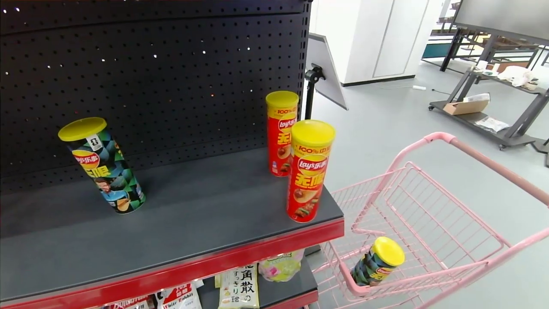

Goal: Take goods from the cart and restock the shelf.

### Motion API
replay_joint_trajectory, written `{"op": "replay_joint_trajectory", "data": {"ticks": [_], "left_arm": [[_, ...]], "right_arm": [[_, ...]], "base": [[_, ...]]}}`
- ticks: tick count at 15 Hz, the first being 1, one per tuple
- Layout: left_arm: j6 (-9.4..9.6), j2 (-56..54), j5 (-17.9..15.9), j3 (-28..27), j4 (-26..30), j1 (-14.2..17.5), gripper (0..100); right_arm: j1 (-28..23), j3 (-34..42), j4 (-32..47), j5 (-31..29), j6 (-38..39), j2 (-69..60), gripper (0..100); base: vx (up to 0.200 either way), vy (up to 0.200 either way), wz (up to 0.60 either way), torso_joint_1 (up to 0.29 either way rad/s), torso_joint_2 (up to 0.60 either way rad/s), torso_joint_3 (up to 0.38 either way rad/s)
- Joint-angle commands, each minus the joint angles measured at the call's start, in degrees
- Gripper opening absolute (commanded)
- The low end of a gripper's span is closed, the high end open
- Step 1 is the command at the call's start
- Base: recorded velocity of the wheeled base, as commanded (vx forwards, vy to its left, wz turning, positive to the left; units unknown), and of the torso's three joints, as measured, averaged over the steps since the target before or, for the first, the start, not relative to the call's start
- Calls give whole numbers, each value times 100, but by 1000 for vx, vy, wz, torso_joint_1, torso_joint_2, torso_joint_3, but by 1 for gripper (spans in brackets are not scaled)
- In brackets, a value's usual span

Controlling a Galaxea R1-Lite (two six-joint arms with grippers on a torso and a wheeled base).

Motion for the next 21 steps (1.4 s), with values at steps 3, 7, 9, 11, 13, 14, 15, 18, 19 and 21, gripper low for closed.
{"op": "replay_joint_trajectory", "data": {"ticks": [3,7,9,11,13,14,15,18,19,21], "left_arm": [[-2,0,0,0,2,0,100],[-2,0,0,0,2,0,100],[-2,0,0,0,2,0,100],[-2,0,0,0,2,0,100],[-2,0,0,0,2,8,100],[-2,0,0,0,2,0,100],[-2,0,0,0,2,0,100],[-2,0,0,0,2,0,100],[-2,0,0,0,2,0,100],[-2,0,0,0,2,0,100]], "right_arm": [[2,0,-1,4,-2,-2,100],[2,0,-1,4,-2,-2,100],[2,0,-1,4,-2,-2,100],[2,0,-1,4,-2,-2,100],[2,0,-1,4,-2,-2,100],[2,0,-1,-5,-2,-2,100],[2,0,-1,-5,-2,-2,100],[2,-9,-1,-40,-28,-2,100],[2,0,-1,-40,-11,-2,100],[54,-650,25,83,-19,367,100]], "base": [[0,0,0,-137,346,193],[0,0,0,-140,353,209],[0,0,0,-141,359,215],[0,0,0,-149,378,224],[0,0,0,-156,400,241],[0,0,0,-144,403,246],[0,0,0,-173,471,290],[0,0,0,-133,362,230],[0,0,0,-51,129,85],[0,0,0,-9,38,23]]}}
